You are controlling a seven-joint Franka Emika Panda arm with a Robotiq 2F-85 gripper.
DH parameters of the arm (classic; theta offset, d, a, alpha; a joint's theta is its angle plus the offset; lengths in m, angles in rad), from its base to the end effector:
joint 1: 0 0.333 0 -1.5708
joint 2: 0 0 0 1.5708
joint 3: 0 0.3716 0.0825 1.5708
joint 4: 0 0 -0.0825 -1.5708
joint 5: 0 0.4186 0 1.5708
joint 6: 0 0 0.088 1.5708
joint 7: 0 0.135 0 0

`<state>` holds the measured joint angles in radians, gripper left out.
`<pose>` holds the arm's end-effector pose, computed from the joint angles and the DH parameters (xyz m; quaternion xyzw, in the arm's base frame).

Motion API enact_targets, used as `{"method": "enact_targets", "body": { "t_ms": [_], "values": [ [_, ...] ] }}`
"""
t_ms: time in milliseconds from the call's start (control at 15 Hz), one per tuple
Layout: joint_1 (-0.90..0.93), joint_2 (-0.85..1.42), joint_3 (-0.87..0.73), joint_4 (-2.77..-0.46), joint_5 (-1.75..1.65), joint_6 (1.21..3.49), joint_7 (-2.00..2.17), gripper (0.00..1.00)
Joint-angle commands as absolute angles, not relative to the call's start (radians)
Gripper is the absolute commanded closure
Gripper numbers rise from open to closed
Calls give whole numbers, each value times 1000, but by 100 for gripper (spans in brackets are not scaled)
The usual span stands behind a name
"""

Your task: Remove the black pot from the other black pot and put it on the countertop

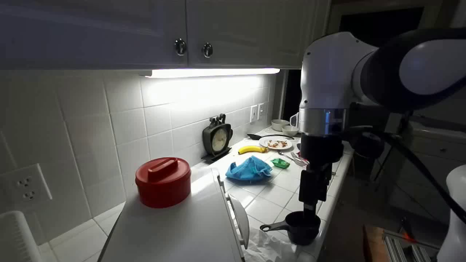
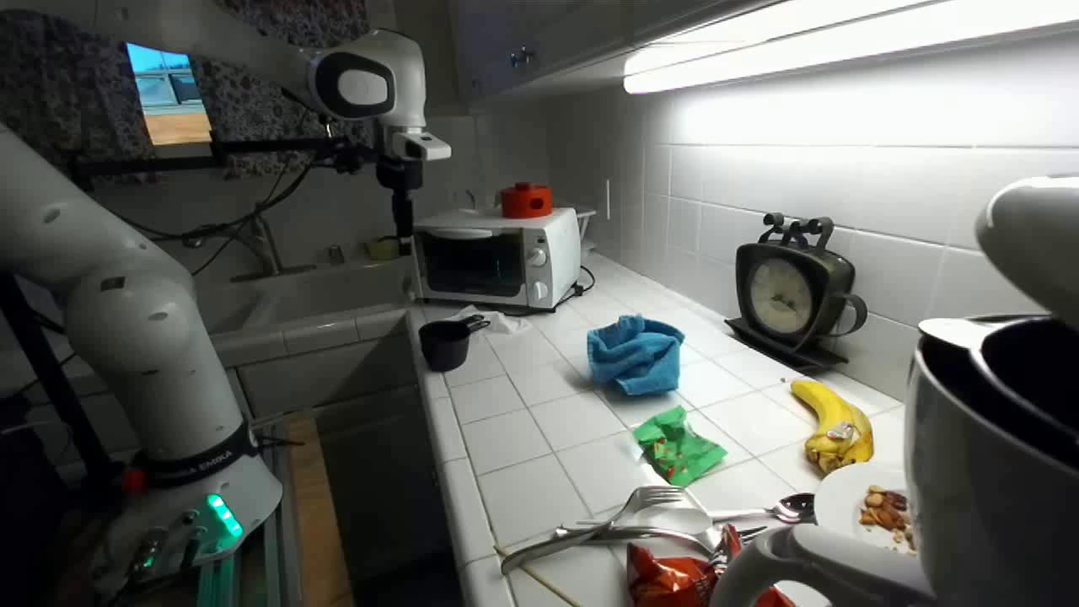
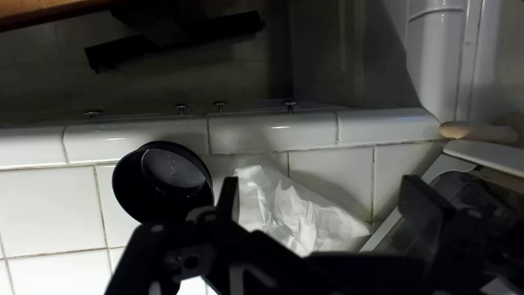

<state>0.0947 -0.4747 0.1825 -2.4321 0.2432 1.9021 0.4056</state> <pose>0.3824 0.1378 0.4776 -0.9900 0.1179 0.0509 0.0588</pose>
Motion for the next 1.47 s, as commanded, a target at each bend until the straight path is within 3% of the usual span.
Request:
{"method": "enact_targets", "body": {
  "t_ms": [0, 1000, 1400],
  "values": [
    [92, -475, 184, -2431, 244, 1900, 405, 0],
    [79, -494, 185, -2440, 215, 1894, 415, 0],
    [44, -605, 174, -2614, 46, 2124, 355, 0]
  ]
}}
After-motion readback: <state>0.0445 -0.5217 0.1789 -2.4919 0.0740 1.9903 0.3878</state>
